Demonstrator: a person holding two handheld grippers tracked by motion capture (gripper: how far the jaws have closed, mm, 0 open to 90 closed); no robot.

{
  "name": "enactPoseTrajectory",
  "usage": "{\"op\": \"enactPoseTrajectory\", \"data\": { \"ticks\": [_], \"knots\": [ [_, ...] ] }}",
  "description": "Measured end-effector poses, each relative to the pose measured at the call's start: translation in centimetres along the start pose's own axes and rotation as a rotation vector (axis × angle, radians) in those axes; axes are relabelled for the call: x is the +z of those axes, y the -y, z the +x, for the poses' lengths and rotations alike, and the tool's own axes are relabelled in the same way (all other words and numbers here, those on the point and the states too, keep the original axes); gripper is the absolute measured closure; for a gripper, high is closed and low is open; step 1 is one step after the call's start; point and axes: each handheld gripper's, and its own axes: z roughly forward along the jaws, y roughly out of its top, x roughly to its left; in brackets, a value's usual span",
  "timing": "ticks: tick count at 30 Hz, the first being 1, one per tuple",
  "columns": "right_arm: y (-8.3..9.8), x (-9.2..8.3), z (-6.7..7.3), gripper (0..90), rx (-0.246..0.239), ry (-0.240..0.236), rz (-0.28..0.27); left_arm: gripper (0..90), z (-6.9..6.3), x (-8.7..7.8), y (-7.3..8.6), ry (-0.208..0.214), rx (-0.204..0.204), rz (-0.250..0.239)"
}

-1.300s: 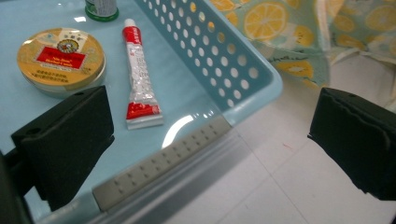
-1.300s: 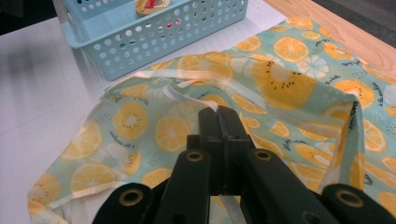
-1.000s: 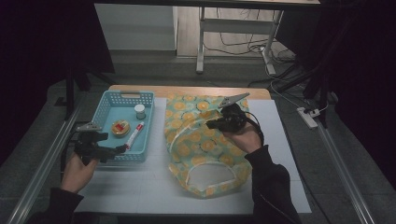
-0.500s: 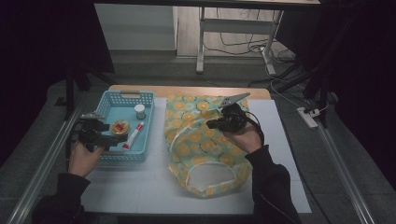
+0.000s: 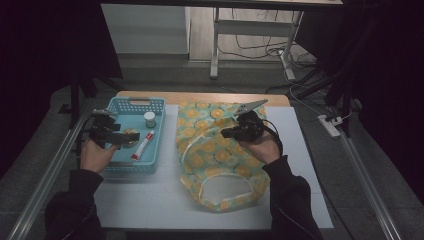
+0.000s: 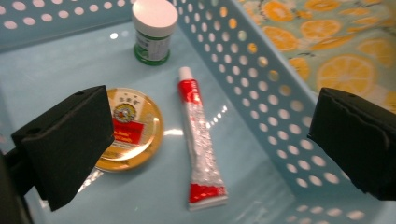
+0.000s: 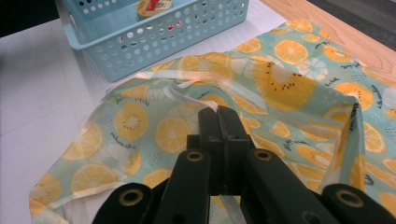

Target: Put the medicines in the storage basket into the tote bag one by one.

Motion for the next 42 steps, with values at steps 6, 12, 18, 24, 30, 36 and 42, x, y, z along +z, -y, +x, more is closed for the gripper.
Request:
{"op": "enactPoseTrajectory", "data": {
  "ticks": [6, 12, 18, 24, 30, 36, 42],
  "knots": [
    [0.1, 0.0, 0.0, 90.0, 0.001, 0.001, 0.003, 0.0, 0.9, 1.5, -0.7, -0.047, 0.014, 0.018],
    [0.0, 0.1, 0.0, 90.0, -0.005, 0.001, 0.006, 0.0, 2.0, 3.0, -0.9, -0.051, -0.003, 0.040],
    [0.1, 0.0, 0.0, 90.0, -0.003, 0.000, 0.003, 0.0, 2.8, 4.2, -1.2, -0.086, -0.015, 0.082],
    [0.1, 0.0, 0.0, 90.0, -0.006, 0.000, 0.004, 0.0, 2.9, 5.4, -1.4, -0.118, 0.011, 0.144],
    [0.1, 0.0, 0.1, 90.0, -0.004, -0.002, 0.006, 0.0, 3.3, 6.3, -1.5, -0.141, 0.011, 0.195],
    [0.1, 0.1, 0.1, 90.0, -0.011, -0.004, 0.008, 0.0, 3.9, 6.7, -1.5, -0.157, -0.027, 0.227],
    [0.0, 0.1, 0.2, 90.0, -0.012, -0.008, 0.010, 1.3, 4.2, 7.1, -1.4, -0.175, -0.061, 0.272]
  ]
}}
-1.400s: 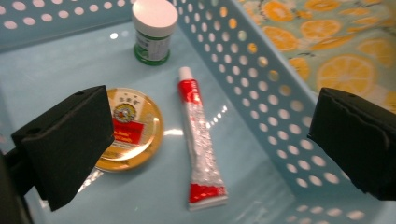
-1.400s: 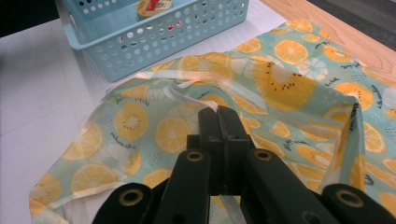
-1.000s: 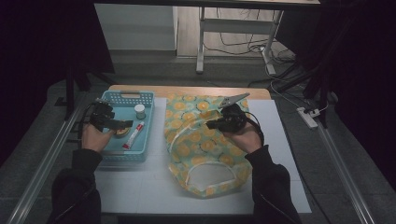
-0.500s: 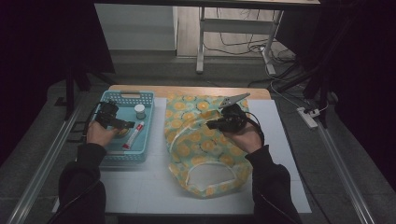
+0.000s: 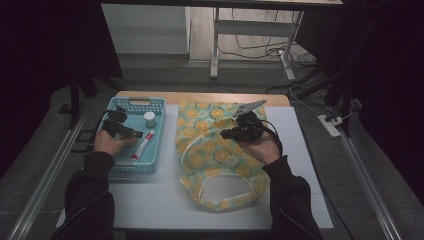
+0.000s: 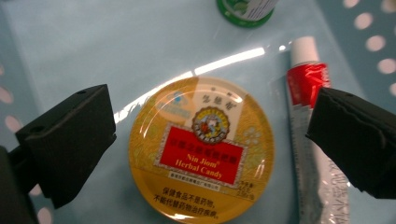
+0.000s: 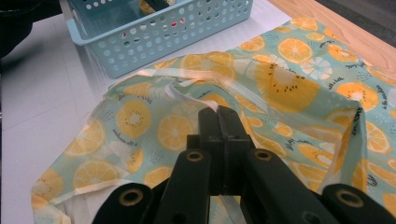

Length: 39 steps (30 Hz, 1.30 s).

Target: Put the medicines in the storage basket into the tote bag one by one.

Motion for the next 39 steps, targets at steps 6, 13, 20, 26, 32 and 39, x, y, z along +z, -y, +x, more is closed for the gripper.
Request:
{"op": "enactPoseTrajectory", "data": {
  "ticks": [6, 13, 20, 26, 32, 39],
  "knots": [
    [0.0, 0.1, 0.0, 89.9, 0.000, 0.000, 0.002, 4.8, 0.0, 0.4, -0.1, -0.027, -0.002, 0.063],
    [0.0, 0.1, 0.0, 90.0, -0.002, 0.000, 0.002, 15.8, 0.0, 0.9, -0.1, -0.022, -0.015, 0.115],
    [0.1, 0.1, -0.1, 90.0, 0.002, 0.003, 0.001, 20.0, -0.1, 0.8, -0.1, -0.032, -0.038, 0.132],
    [0.1, 0.0, -0.2, 90.0, 0.004, 0.005, -0.008, 20.1, 0.0, 0.3, -0.1, -0.021, -0.056, 0.102],
    [0.1, -0.1, -0.2, 90.0, 0.006, 0.003, -0.013, 20.2, 0.2, -1.0, -0.3, 0.009, -0.063, 0.047],
    [0.1, 0.0, -0.2, 90.0, 0.006, 0.003, -0.016, 20.2, -0.4, -2.8, -0.7, 0.062, -0.037, -0.035]
  ]
}}
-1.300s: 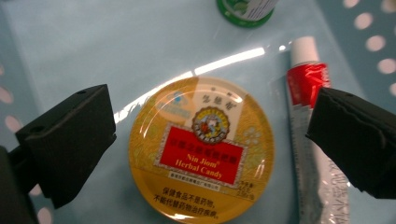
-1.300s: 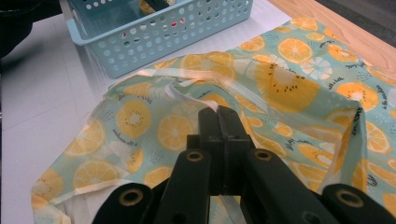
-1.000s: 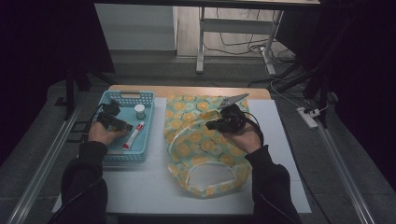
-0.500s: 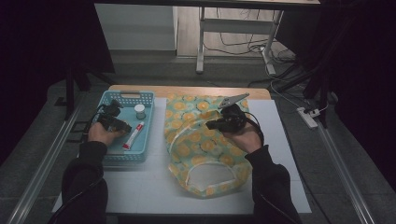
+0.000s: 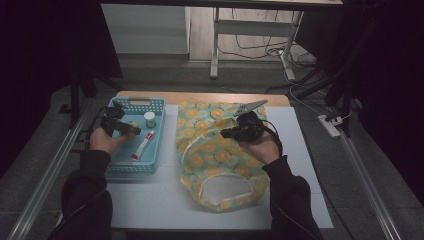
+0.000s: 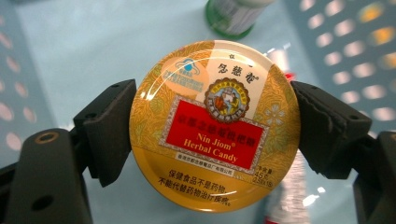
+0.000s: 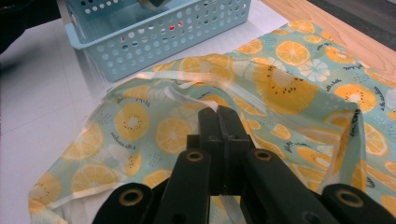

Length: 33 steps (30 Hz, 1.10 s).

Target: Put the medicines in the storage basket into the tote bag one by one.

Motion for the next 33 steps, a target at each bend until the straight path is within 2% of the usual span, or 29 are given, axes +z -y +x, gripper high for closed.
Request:
{"op": "enactPoseTrajectory", "data": {
  "ticks": [8, 16, 20, 25, 33],
  "knots": [
    [0.0, -0.1, 0.0, 90.0, -0.007, 0.002, -0.010, 20.2, -1.3, -1.7, 0.1, 0.022, 0.055, -0.047],
    [0.0, -0.1, -0.1, 90.0, -0.006, -0.002, -0.012, 20.2, -2.1, -2.7, 0.7, 0.064, 0.085, -0.081],
    [0.0, -0.1, 0.0, 90.0, -0.006, -0.002, -0.011, 20.2, -2.9, -3.3, 0.8, 0.067, 0.118, -0.095],
    [0.0, -0.1, 0.0, 90.0, -0.009, -0.002, -0.012, 20.2, -3.8, -3.7, 1.1, 0.072, 0.149, -0.100],
    [0.0, -0.1, 0.0, 90.0, -0.009, -0.001, -0.016, 20.2, -5.1, -4.4, 1.9, 0.108, 0.186, -0.112]
  ]
}}
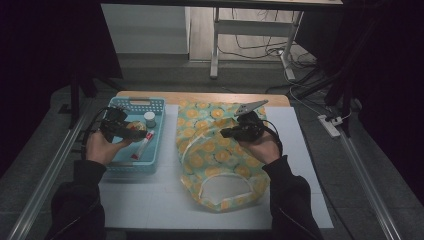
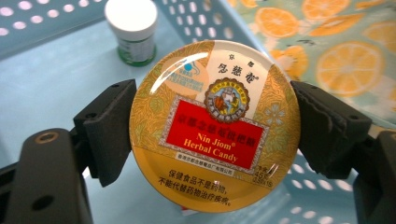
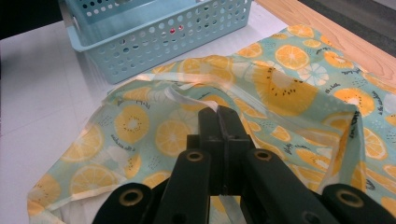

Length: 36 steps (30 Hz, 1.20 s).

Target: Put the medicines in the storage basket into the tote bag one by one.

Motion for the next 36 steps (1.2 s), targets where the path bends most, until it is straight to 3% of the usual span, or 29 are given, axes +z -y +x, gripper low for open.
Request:
{"op": "enactPoseTrajectory", "data": {
  "ticks": [14, 23, 36],
  "knots": [
    [0.1, 0.2, -0.2, 90.0, 0.002, -0.003, -0.002, 20.2, -3.8, -0.5, 1.2, 0.055, 0.088, -0.019],
    [0.1, 0.2, -0.2, 90.0, 0.001, -0.002, -0.004, 20.3, -5.9, -0.9, 1.8, 0.132, 0.102, -0.058],
    [0.1, 0.3, -0.3, 90.0, 0.005, -0.001, -0.004, 20.3, -9.7, -0.4, 2.0, 0.171, 0.172, -0.072]
  ]
}}
